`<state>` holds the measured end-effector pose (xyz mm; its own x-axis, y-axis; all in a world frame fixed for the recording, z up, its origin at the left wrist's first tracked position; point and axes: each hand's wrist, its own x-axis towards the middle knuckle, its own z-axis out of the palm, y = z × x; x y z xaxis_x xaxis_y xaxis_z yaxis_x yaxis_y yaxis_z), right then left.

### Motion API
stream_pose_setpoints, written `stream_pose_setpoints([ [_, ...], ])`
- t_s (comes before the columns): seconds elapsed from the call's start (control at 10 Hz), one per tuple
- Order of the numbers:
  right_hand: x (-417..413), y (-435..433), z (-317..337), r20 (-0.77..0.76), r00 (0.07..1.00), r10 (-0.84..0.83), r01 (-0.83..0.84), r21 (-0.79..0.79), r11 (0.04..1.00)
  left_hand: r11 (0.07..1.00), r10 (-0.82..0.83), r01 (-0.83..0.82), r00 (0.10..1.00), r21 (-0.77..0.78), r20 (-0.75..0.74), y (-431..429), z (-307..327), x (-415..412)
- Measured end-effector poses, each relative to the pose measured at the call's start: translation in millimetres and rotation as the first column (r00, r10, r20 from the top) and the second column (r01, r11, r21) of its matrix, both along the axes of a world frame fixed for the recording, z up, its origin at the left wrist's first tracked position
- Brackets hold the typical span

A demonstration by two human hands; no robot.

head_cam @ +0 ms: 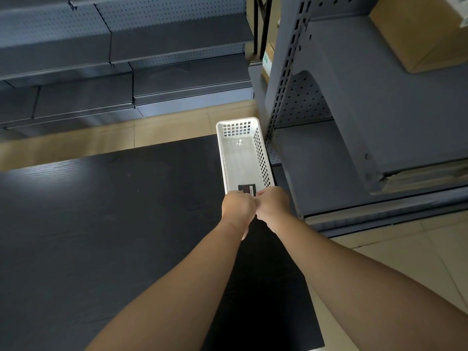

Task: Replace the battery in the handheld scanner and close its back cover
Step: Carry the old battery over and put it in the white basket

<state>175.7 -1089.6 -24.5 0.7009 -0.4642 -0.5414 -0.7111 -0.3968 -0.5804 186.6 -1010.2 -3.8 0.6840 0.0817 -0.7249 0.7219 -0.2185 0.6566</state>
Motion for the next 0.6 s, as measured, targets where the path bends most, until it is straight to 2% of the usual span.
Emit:
stream_pose_setpoints([
  [0.2, -12.6, 1.2, 8.5, 0.029, 0.997, -0.066, 0.062, 0.132, 0.989, 0.999, -0.043, 0.043, 0.999, 0.001, 0.014, 5.9, 6.7, -11.2],
  [0.4, -36.7, 3.8, 39.5, 0.069, 0.994, -0.084, 0.074, 0.143, 0.987, 0.998, -0.06, 0.057, 0.992, 0.034, 0.108, 19.4, 34.3, -31.5],
  [0.5, -49.0, 6.5, 66.9, 0.106, 0.993, -0.042, 0.03, 0.114, 0.993, 0.997, -0.075, 0.069, 0.986, 0.046, 0.15, 36.6, 56.0, -45.4],
  [0.6, -63.0, 16.0, 100.4, 0.156, 0.981, 0.114, -0.121, 0.04, 0.992, 0.993, -0.099, 0.084, 0.977, 0.088, 0.19, 66.6, 75.6, -63.7],
])
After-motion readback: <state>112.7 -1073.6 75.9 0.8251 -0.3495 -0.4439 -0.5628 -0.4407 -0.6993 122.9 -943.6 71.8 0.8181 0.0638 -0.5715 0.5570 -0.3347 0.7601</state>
